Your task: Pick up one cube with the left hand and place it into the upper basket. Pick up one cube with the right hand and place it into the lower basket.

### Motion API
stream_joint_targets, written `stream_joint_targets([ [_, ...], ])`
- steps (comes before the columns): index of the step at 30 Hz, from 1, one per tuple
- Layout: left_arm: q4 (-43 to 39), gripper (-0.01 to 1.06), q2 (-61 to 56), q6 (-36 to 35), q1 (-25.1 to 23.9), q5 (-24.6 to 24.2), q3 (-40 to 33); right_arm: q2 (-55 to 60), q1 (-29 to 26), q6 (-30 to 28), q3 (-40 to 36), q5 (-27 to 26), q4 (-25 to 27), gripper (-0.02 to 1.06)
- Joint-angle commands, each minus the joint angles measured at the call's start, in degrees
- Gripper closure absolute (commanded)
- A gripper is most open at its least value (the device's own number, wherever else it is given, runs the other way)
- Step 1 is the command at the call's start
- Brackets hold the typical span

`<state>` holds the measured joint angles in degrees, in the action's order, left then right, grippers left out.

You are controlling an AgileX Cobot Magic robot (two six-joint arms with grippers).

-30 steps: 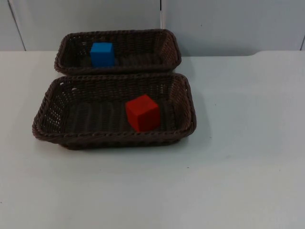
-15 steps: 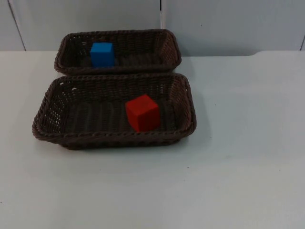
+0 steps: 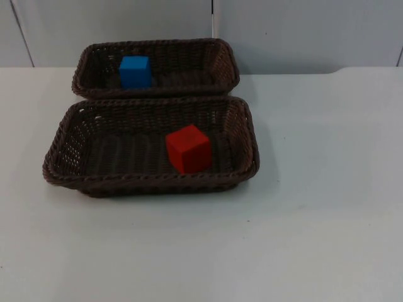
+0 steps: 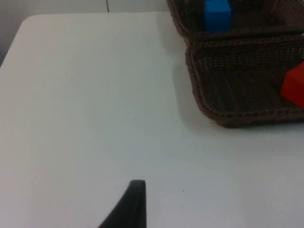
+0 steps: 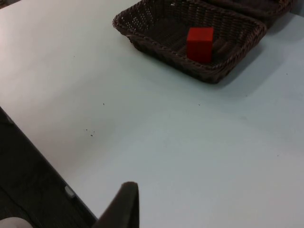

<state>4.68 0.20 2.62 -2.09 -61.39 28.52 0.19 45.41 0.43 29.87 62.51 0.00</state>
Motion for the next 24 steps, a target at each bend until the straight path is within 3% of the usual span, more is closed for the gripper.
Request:
stream_joint_targets([
  [1,0.4,0.00,-0.2,0.0,-1.4,-0.2,-0.2,-0.2,-0.2,0.2,-0.3,-0.8,0.0,-0.01],
  [15,0.4,0.00,-0.2,0.0,-2.6,-0.2,-0.2,-0.2,-0.3,0.2,-0.3,-0.8,0.3,-0.01],
  [24,0.4,0.00,-0.2,0.0,-2.6,-0.2,-0.2,-0.2,-7.3,0.2,-0.3,-0.8,0.3,-0.01],
])
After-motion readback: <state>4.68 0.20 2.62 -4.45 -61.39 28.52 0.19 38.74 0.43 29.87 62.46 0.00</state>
